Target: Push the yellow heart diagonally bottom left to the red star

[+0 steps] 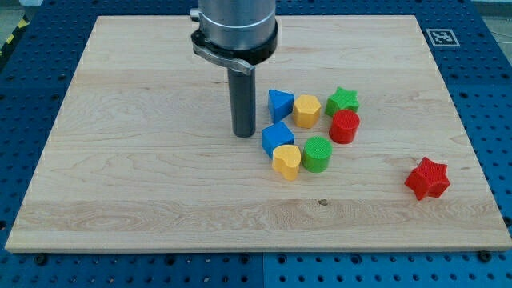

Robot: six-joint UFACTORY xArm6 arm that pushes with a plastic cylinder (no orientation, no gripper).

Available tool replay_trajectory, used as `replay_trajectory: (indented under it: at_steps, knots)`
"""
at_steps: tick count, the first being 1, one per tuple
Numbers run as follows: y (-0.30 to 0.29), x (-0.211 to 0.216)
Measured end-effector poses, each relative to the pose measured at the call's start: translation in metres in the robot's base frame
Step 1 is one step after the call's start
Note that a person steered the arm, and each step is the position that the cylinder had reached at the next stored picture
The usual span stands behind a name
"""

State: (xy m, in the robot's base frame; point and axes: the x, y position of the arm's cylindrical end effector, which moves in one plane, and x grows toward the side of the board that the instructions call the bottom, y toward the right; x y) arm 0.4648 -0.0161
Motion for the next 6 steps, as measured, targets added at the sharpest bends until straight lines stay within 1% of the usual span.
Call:
replay_trajectory:
  at_steps: [2,3,4,6]
  knots:
    - [0.048,0.053]
    - [0.059,0.079]
    - [0.06,0.092]
    - [0.067,0.093]
